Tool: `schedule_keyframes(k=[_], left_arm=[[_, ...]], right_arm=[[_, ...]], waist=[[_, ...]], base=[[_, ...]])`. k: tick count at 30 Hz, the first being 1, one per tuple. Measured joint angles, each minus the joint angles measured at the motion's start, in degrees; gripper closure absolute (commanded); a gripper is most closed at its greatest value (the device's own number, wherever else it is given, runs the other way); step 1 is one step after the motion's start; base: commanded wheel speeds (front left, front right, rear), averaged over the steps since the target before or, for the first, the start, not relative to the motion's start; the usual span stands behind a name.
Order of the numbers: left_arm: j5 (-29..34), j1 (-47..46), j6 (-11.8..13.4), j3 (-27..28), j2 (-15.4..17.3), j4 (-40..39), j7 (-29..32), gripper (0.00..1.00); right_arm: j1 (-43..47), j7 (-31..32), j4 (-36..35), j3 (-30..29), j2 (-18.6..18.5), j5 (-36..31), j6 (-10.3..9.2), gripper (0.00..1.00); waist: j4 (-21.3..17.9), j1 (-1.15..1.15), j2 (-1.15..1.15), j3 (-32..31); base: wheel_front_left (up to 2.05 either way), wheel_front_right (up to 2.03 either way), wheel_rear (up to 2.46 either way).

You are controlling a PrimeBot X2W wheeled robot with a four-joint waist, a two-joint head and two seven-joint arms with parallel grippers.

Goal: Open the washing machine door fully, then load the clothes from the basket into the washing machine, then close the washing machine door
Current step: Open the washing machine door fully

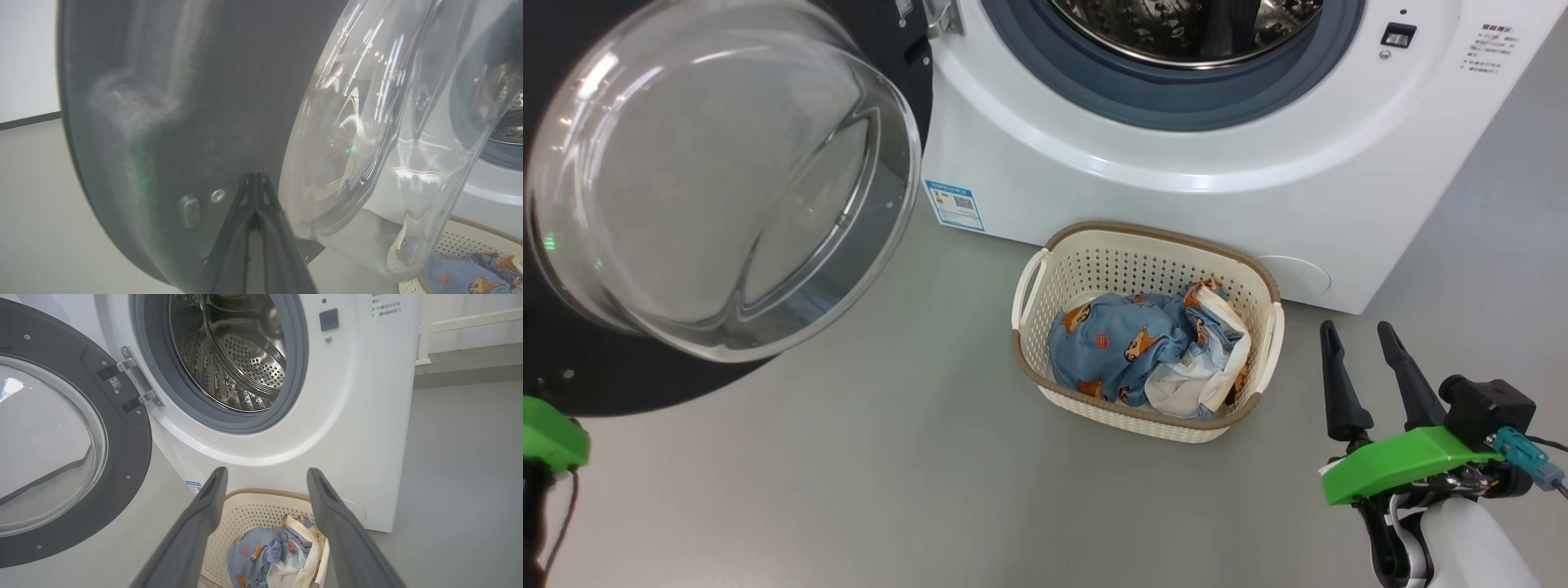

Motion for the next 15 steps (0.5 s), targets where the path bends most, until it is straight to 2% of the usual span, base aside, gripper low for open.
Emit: schedule_keyframes(k=[15], left_arm=[[2.24, -8.89, -0.52, -2.96, 1.87, 12.96, -0.49, 1.0]], right_arm=[[-1.07, 0.0, 0.69, 0.2, 0.0, 0.75, 0.0, 0.0]], waist=[[-1.31, 0.0, 0.0, 0.87]], base=[[0.0, 0.0, 0.0]])
